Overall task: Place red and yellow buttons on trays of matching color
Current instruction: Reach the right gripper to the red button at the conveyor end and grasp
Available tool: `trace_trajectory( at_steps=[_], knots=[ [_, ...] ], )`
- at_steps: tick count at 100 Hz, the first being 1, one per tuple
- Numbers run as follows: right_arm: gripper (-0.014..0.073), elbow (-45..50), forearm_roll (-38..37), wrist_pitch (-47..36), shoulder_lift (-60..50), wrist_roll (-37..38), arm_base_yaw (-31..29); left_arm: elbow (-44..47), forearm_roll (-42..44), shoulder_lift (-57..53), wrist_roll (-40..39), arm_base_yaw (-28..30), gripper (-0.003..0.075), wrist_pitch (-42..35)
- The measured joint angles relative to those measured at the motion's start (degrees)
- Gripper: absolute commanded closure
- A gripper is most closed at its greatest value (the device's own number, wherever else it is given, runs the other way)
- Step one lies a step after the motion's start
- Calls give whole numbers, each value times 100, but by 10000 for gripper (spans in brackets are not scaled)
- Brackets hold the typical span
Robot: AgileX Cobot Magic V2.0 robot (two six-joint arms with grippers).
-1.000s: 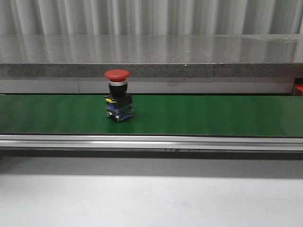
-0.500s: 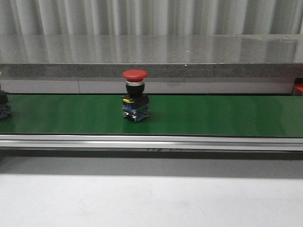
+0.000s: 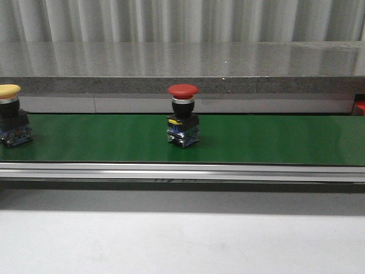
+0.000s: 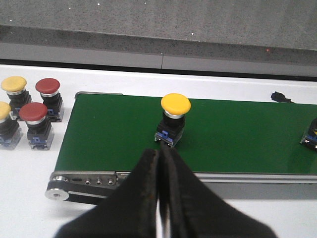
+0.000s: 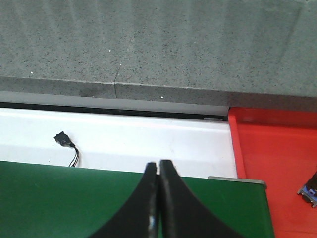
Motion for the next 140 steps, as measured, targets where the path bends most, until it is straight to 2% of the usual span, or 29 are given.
trace_trajectory(
  at_steps=[23, 30, 37, 44, 49, 56, 66, 87, 116, 140],
  knots=[
    [654, 0, 0, 34, 0, 0, 0, 0, -2, 0, 0, 0, 741, -23],
    [598, 0, 0, 108, 0, 0, 0, 0, -2, 0, 0, 0, 741, -23],
    [463, 0, 0, 234, 0, 0, 0, 0, -2, 0, 0, 0, 741, -23],
    [263, 0, 0, 419, 0, 0, 0, 0, -2, 0, 0, 0, 741, -23],
    [88, 0, 0, 544, 0, 0, 0, 0, -2, 0, 0, 0, 741, -23],
    [-80, 0, 46, 684, 0, 0, 0, 0, -2, 0, 0, 0, 741, -23],
    [-38, 0, 212, 909, 0, 0, 0, 0, -2, 0, 0, 0, 741, -23],
    [-38, -277, 387, 1660, 251, -148, 300, 0, -2, 0, 0, 0, 741, -23],
    [-38, -1198, 424, 2127, 1926, -606, 1544, 0, -2, 0, 0, 0, 741, -31],
    [-38, -1871, 424, 2305, 3288, -708, 2076, 0, -12, 0, 0, 0, 741, -31]
  ],
)
